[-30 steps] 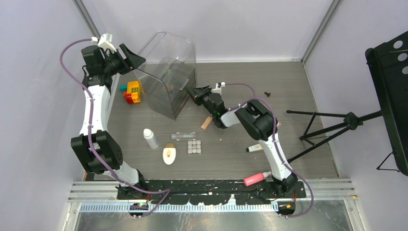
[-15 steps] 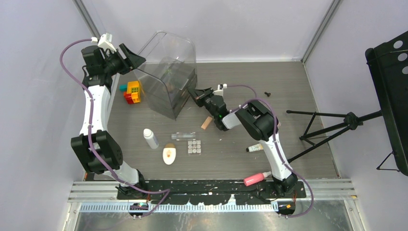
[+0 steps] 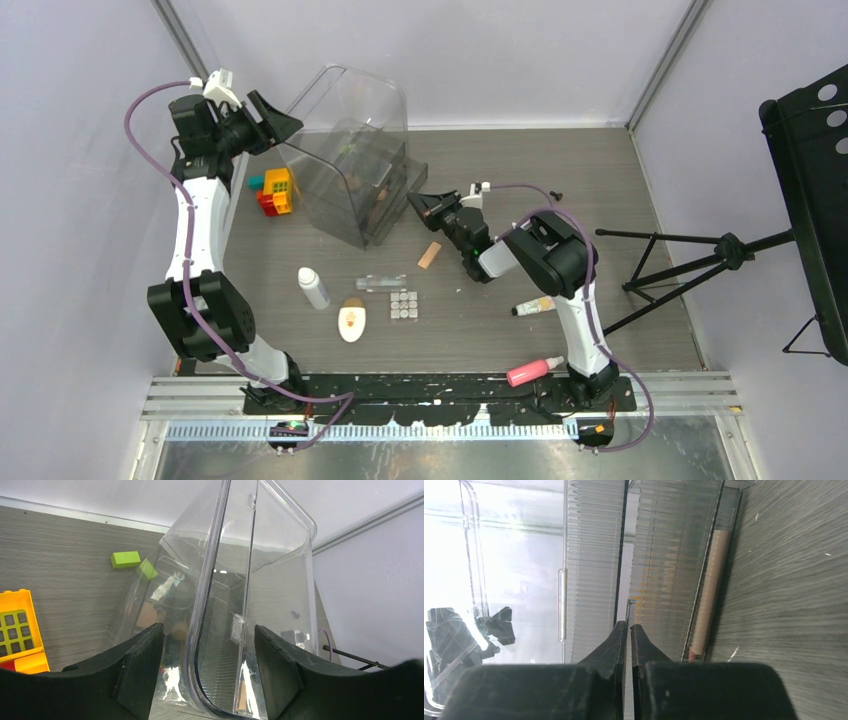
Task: Organize the makeup
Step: Open the drawer in the storage box.
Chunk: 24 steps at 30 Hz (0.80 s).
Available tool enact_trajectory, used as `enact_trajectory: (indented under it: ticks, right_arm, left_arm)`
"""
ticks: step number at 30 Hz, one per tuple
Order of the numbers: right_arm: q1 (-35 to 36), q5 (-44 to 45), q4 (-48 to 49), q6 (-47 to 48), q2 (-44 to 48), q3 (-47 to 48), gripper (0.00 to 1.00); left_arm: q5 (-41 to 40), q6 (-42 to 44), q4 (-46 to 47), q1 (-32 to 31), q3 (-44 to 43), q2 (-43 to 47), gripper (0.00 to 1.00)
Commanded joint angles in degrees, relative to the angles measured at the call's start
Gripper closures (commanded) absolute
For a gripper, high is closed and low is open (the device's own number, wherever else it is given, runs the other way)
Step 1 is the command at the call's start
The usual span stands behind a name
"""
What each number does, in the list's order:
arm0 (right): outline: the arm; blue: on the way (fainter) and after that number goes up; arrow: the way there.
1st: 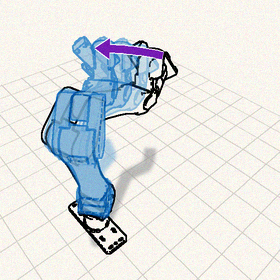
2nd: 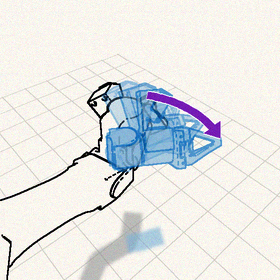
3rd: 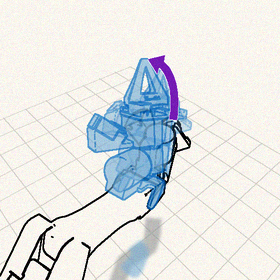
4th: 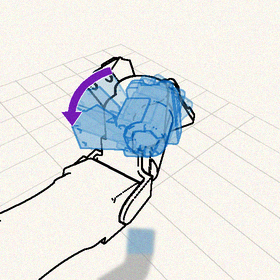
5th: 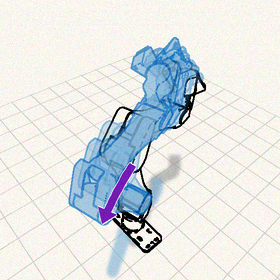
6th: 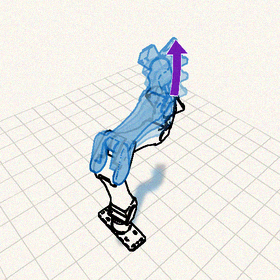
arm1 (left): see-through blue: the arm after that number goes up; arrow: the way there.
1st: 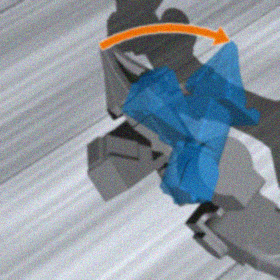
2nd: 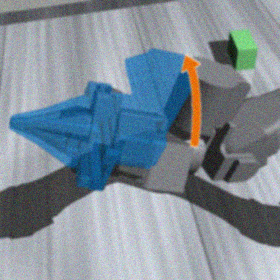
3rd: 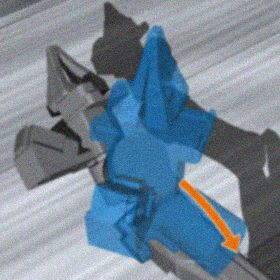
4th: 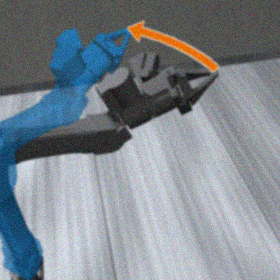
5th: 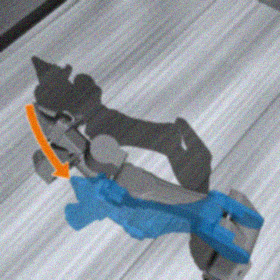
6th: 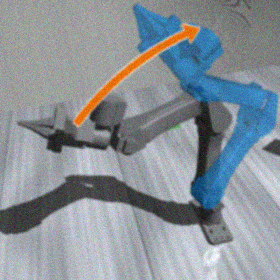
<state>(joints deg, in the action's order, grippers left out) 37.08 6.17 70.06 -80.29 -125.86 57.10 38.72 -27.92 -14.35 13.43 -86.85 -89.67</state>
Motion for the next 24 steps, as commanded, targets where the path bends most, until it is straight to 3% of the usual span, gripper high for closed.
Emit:
enact_trajectory:
  ticks: [1,24]
  right_arm:
    - [-0.47,2.25,0.60,5.47,5.79,-3.29,1.00]
    - [-1.49,4.03,3.28,6.39,13.48,-14.68,1.00]
  left_arm:
    - [2.66,-0.22,2.04,0.30,0.01,0.95,0.32]
    - [4.17,-2.19,3.94,2.23,0.50,1.52,0.32]
